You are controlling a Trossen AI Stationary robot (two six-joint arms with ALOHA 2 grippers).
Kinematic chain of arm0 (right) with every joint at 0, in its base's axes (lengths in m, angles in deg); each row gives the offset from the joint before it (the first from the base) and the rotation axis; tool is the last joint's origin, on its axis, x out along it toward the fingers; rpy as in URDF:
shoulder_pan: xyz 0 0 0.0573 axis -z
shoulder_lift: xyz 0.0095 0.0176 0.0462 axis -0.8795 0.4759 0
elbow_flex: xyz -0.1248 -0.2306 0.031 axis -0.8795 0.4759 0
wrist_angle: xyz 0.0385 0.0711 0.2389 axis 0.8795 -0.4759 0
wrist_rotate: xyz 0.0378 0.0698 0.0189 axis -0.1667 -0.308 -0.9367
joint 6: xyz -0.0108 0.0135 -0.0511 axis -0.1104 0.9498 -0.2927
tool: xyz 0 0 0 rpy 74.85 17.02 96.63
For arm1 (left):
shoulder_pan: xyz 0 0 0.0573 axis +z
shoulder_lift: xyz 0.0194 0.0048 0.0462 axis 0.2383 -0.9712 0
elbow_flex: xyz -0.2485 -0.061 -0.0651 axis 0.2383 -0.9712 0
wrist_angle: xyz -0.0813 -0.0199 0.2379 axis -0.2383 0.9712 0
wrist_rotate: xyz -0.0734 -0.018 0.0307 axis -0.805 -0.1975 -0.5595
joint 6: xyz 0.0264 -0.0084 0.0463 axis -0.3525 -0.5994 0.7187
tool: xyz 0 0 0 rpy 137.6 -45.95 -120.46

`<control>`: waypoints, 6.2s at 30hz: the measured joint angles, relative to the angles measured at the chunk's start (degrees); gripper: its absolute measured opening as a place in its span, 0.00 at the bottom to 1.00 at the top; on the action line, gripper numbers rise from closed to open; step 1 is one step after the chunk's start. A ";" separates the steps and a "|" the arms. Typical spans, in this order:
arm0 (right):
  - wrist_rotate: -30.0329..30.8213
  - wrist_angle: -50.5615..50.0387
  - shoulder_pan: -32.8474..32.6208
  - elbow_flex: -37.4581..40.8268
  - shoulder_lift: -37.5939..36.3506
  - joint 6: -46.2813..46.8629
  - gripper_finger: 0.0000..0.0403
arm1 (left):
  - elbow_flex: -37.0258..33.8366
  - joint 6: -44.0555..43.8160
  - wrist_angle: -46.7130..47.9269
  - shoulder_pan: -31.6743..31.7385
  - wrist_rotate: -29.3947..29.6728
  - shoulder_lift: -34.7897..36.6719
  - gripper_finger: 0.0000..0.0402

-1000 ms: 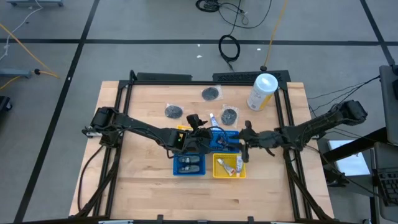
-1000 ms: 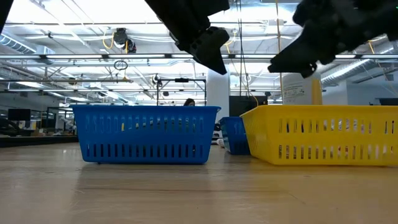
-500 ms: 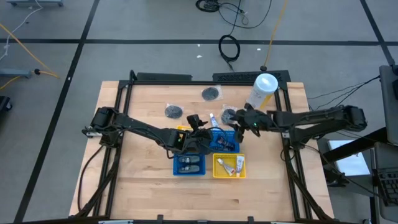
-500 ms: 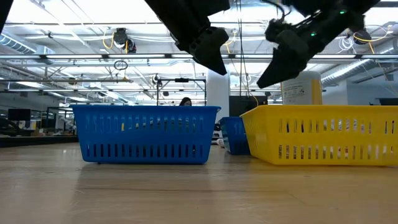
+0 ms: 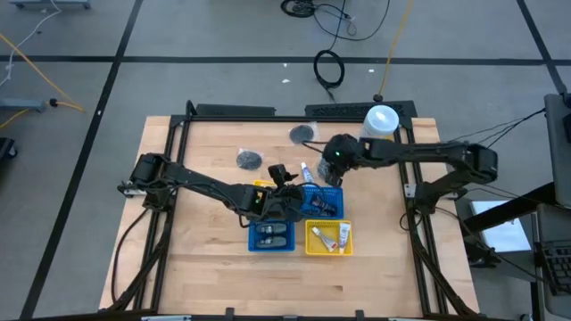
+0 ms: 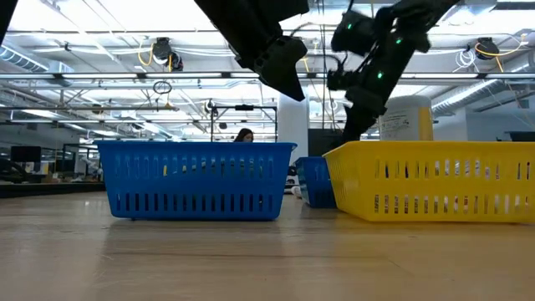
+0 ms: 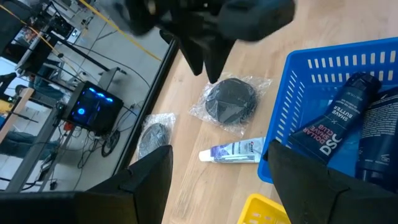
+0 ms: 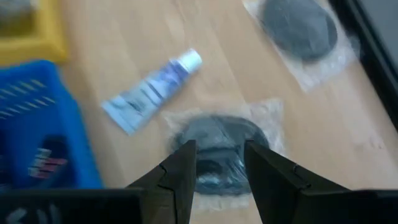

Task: Pick & Place Travel size toiletries
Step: Put the black hairbrush into the top yellow basket

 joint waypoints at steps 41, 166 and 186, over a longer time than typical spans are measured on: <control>-5.93 8.58 11.62 -0.78 14.34 -4.90 0.58 | -0.01 -0.79 -0.24 0.00 -0.68 0.00 0.64; 24.70 7.63 -28.78 1.27 -19.64 -3.20 0.00 | -0.01 -11.28 -21.89 7.82 -26.62 -0.02 0.03; 19.52 0.24 -28.76 1.33 -19.93 1.91 0.29 | -0.01 -17.55 15.44 4.83 -23.17 5.85 0.03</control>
